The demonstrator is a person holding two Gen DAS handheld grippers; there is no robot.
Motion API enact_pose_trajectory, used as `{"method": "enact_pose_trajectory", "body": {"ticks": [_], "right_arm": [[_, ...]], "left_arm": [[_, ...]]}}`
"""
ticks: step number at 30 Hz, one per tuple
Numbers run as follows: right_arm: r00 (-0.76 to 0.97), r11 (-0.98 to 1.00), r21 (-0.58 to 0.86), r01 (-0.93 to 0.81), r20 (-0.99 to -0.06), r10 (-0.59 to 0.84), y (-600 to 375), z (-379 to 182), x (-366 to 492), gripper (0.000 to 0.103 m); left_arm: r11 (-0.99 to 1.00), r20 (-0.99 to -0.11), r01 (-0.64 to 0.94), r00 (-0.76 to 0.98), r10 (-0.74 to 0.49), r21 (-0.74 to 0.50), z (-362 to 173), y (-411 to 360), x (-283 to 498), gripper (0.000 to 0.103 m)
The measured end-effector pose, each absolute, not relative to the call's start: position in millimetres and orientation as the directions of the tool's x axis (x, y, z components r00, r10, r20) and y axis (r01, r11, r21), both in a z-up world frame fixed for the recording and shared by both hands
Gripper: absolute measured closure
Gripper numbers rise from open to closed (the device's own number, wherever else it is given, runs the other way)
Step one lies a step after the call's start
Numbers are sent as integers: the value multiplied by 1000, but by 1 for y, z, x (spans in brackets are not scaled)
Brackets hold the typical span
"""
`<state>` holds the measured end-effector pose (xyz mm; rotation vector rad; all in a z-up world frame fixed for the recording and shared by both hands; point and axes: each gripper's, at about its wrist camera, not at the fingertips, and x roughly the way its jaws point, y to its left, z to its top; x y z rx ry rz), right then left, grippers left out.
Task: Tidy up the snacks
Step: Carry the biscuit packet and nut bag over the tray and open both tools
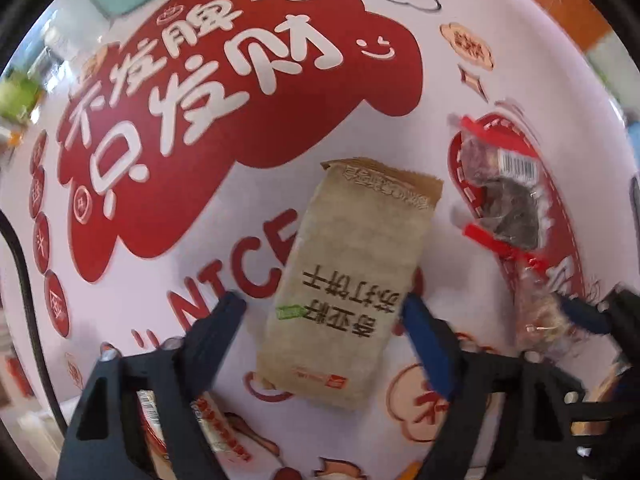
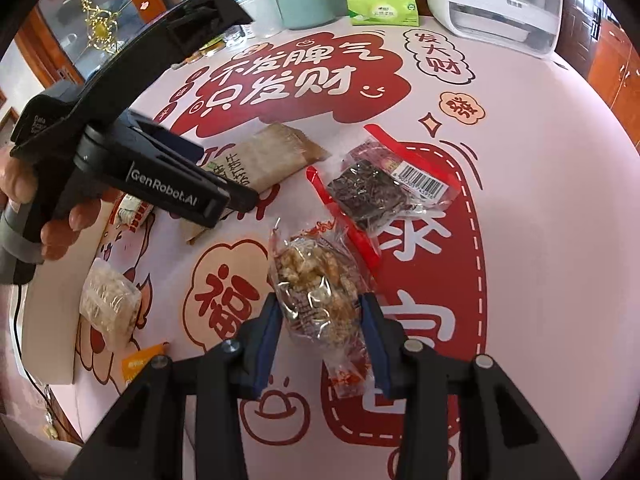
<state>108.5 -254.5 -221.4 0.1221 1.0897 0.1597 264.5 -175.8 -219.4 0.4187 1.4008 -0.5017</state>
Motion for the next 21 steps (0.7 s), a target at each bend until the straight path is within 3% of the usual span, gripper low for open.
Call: {"method": "enact_pose_trajectory", "body": {"ticks": [1,2,21], "right_arm": [[454,982,180,-64,-871,189,-255,-221,109,63],[454,981,182,-60,-870,189,-254,-221,109,63],[460,987,153,-45,-874,156,-231,-204,88,63]], "left_arm": [[825,-990,565,106,-90,-14,-218,-175,264,44],[823,-989,567,110,-99,-19,-216,-175,261,48],[891,-990,453,106,-90,-32,-205,-151,214,49]]}}
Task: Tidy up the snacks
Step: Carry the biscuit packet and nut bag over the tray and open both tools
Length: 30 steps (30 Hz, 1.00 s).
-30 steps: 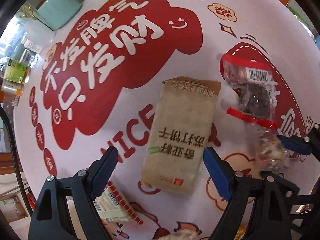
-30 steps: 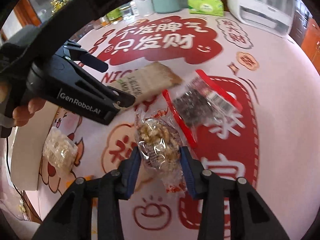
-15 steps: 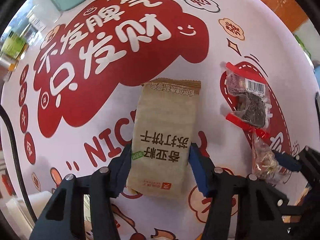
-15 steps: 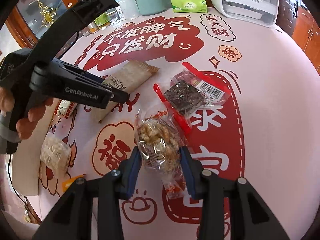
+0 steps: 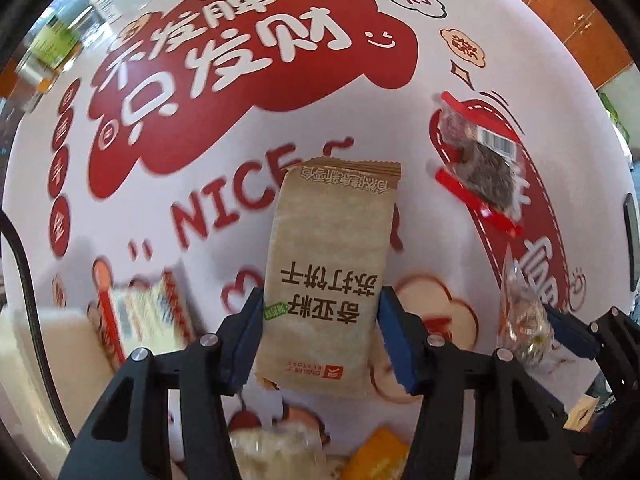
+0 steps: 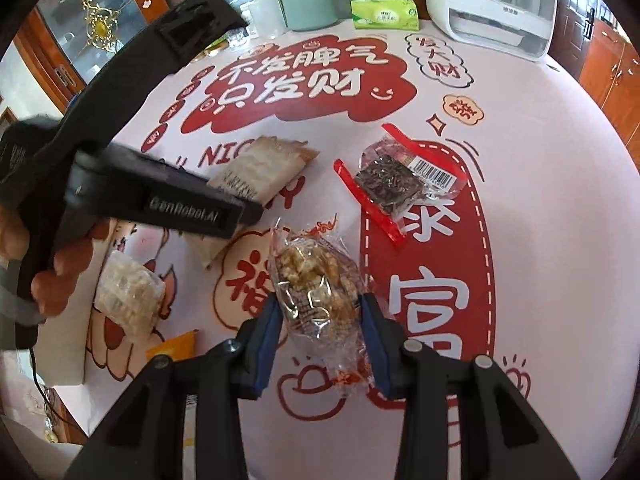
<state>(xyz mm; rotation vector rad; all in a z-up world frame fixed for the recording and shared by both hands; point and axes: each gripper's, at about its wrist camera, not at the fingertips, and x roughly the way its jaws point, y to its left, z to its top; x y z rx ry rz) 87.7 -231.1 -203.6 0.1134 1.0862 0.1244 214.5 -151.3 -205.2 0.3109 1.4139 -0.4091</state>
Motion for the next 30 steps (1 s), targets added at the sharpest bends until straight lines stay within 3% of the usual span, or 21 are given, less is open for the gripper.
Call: {"method": "enact_pose_trajectory", "body": {"ticks": [18,30], "right_arm": [[551,979,162,-121,-810,202,-147,-117,54,63],[613,943,123,-310,-732,297,-4,-55,28,63]], "left_arm": [[907,-926,420,326,-190,-39,-35,-32,98,49],[977,-849,189,527,-18,97,4,119,56,49]]}}
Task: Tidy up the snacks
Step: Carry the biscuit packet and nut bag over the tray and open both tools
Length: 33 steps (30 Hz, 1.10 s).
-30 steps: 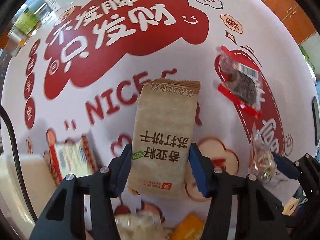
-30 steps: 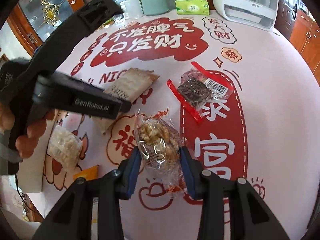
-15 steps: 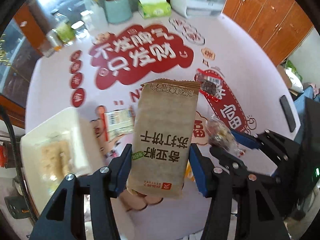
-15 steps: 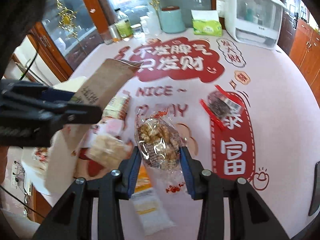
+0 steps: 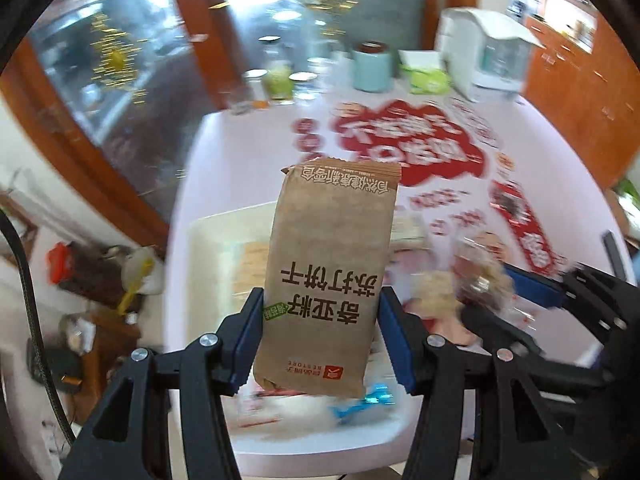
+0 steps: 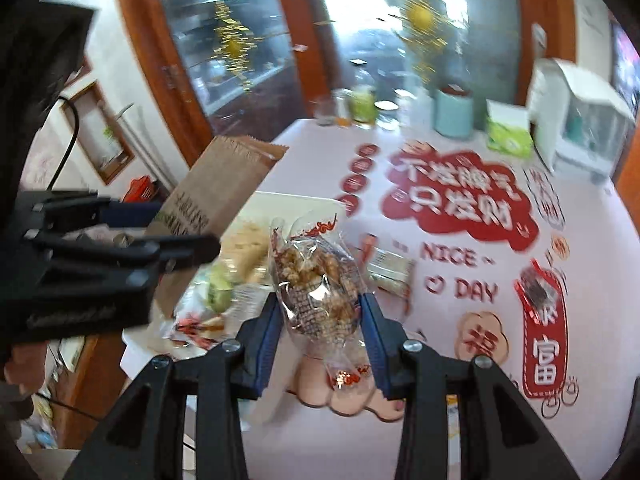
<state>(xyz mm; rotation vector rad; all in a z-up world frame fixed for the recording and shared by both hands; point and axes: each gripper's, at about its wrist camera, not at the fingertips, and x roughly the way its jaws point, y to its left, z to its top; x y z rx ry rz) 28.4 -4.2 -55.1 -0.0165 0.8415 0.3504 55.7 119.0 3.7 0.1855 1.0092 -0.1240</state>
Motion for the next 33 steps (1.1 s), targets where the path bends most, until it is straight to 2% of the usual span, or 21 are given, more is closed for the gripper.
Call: {"method": "enact_pose_trajectory", "body": {"ticks": [6,12,18,26,27,28,29,30,33], "right_arm": [[585,924,101,-370,-747,316,45,-51,15,63],[555,926,113,-360,-772,310,68,-58,20,63],[512,922,110,-370,-804,301,93,-69,22,63],[473,927,150,-343,-826,308,99,-79,29,60],[475,927,155,-341,-823,312,99,-78,30,54],[485,931,149,-334,-820,305,98,-76,29,49],[492,933,145,-329,-817,300,98,-75,29,40],[498,934,144,-327,-813,300,98,-73,29,36],[525,934,137,-329,-796,301,98,-65,26,35]], "left_arm": [[990,-834,94,551,37,106,-2,177,52,49],[995,-842,67,539,24,71,-16,210,51,49],[995,-849,81,529,1,51,-26,214,57,49],[987,-838,127,545,16,101,-24,201,67,46],[985,-836,131,549,20,109,-23,198,68,39],[985,-834,130,551,26,117,-22,197,68,26],[984,-829,128,559,33,126,-19,196,69,21],[983,-820,127,571,39,135,-17,195,68,16],[977,-802,139,596,49,163,-10,190,66,13]]}}
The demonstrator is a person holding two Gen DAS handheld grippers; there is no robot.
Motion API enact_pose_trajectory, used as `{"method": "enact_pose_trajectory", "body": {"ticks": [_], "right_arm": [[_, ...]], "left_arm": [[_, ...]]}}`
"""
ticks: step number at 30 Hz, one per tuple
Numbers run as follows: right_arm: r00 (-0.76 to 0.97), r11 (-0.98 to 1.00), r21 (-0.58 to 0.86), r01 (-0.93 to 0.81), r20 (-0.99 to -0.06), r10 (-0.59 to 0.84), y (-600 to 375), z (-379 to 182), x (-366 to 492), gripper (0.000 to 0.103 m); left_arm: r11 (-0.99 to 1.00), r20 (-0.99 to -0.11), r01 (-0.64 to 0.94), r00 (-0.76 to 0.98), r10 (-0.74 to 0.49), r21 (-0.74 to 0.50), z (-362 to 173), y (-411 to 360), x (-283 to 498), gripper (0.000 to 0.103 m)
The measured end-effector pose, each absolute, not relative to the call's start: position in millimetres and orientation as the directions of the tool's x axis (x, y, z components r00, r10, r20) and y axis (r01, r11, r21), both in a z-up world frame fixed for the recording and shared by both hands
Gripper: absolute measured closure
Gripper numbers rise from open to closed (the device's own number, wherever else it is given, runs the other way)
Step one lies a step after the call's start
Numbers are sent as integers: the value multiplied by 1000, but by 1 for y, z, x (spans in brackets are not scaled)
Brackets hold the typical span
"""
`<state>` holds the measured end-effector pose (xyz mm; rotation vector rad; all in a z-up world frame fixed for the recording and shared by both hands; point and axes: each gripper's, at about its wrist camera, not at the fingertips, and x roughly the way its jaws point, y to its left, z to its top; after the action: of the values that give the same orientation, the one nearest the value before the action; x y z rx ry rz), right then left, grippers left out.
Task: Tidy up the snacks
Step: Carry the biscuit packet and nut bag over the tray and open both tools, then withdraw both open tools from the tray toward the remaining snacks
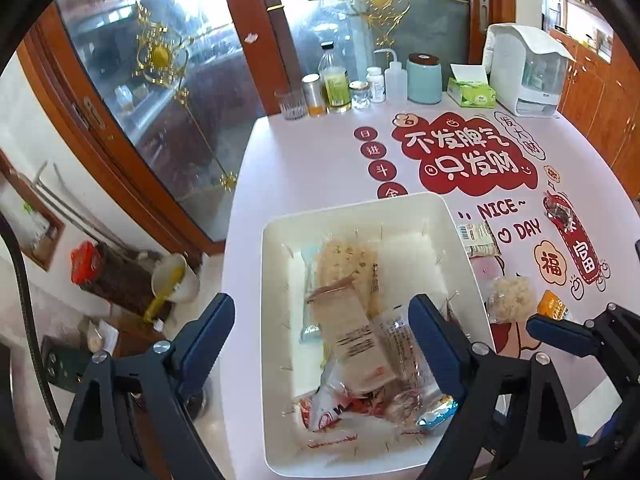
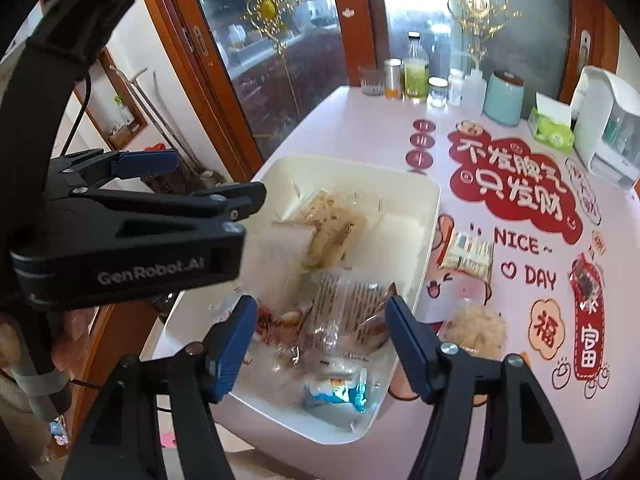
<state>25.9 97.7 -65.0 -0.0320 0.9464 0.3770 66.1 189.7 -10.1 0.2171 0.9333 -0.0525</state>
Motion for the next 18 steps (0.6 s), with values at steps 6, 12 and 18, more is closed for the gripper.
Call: {"method": "enact_pose_trajectory", "body": {"ticks": [6,12,18], "right_arm": [[533,933,124,-337,-792,298,100,-64,20,35],[551,945,132,-298,-785,283,86,-65,16,35],[571,963,154,-220,-780,255,61,-68,10,35]], "left_arm": [[967,-801,171,596,50,188,-12,180,62,12],[966,-808,188,588,33,176,-12,171,59,12],[959,-811,236,585,-10,158,-12,150,58,12]]}}
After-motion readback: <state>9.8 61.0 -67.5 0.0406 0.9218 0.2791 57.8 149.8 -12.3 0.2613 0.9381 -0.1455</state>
